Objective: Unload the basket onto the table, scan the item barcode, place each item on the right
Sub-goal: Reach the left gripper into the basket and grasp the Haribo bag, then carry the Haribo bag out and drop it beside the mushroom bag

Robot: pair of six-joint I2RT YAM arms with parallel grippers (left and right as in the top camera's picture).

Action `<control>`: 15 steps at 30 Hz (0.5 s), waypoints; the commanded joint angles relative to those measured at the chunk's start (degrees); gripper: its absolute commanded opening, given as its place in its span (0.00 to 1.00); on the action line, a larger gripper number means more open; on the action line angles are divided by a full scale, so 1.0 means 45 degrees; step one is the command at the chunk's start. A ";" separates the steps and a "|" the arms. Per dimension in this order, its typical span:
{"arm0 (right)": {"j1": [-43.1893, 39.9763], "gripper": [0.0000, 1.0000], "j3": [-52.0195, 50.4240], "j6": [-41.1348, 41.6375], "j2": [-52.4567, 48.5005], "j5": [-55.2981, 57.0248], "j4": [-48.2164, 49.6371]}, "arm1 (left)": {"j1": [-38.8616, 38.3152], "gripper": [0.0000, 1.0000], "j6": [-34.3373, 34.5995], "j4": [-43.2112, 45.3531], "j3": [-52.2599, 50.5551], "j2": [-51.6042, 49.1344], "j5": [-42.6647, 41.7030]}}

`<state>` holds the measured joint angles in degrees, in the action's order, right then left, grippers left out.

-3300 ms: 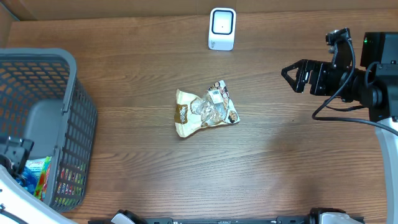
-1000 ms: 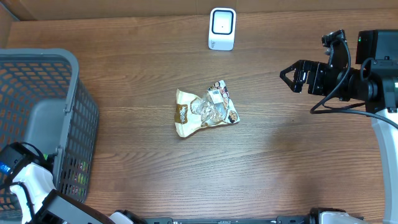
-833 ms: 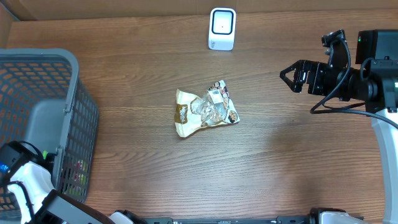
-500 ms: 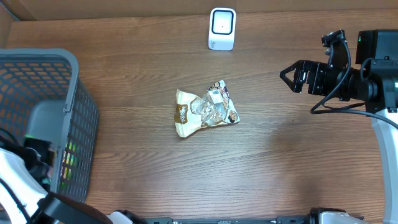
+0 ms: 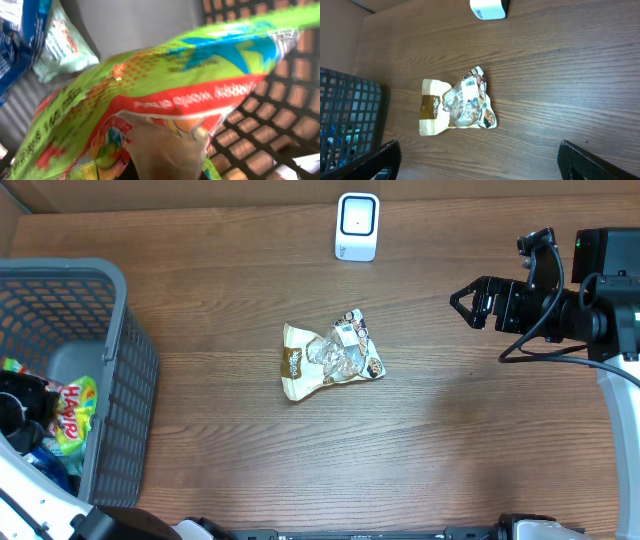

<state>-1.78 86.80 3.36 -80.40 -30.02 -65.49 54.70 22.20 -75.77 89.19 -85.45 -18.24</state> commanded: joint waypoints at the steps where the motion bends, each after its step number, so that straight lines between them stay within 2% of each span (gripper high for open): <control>1: 0.0049 1.00 0.0287 -0.0078 0.0000 -0.0010 0.0068 | -0.0340 0.04 -0.1054 -0.0962 0.2093 0.0112 -0.0607; 7: 0.0049 1.00 0.0287 -0.0078 0.0000 -0.0010 0.0044 | -0.1229 0.04 -0.1234 -0.2210 0.5319 0.0408 -0.0743; 9: 0.0049 1.00 0.0287 -0.0078 0.0000 -0.0010 0.0058 | -0.1991 0.04 -0.1525 -0.2157 0.6178 0.0709 -0.1472; 11: 0.0049 1.00 0.0287 -0.0078 0.0000 -0.0010 0.0068 | -0.2929 0.04 -0.1656 -0.2113 0.6751 0.0967 -0.1734; 15: 0.0049 1.00 0.0287 -0.0039 0.0000 -0.0010 0.0092 | -0.5935 0.04 -0.1647 -0.2025 0.7023 0.1399 -0.1729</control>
<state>-1.78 86.80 3.36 -80.40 -30.04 -65.49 35.77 16.34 -85.27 118.80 -81.41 -23.24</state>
